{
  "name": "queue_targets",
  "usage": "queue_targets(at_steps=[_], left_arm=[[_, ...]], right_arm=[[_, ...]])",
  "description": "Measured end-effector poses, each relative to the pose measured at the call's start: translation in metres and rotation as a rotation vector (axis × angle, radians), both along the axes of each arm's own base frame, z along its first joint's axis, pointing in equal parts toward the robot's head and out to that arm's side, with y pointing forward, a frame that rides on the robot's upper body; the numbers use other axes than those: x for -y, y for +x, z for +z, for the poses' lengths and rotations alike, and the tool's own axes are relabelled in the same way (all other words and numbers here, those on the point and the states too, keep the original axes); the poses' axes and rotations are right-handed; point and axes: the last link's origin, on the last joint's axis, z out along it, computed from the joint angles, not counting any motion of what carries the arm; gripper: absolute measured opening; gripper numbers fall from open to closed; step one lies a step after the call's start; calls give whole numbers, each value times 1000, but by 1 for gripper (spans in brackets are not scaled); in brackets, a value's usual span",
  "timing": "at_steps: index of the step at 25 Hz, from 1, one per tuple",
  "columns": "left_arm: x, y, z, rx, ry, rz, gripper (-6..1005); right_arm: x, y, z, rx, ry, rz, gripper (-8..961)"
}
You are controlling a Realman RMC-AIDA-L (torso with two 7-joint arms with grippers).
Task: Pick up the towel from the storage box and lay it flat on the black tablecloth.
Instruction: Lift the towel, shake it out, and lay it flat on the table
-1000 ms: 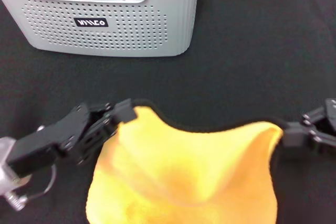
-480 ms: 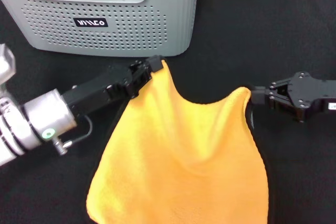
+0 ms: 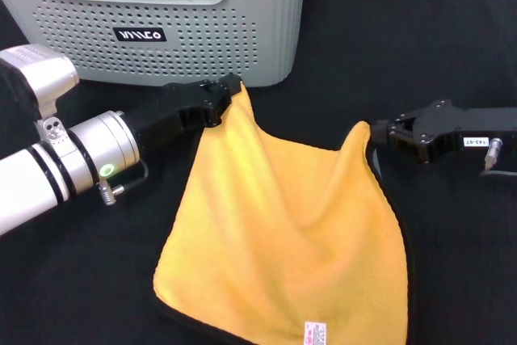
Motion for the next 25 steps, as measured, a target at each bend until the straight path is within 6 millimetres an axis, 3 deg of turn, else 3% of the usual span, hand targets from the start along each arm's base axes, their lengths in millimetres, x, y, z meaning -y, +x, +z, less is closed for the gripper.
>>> queue_targets(at_steps=[8,18,25], left_arm=[[-7,-6,2,-49,19,33,26],[-2,-21,10,-34,56,90,32],[2,-18,2,-63,70,59,35]], right_arm=[[0,8,-1,46,-12,-34,73],[4,22,5,67,-3,-93,76],[-3,30,5,107,56,-128,79]])
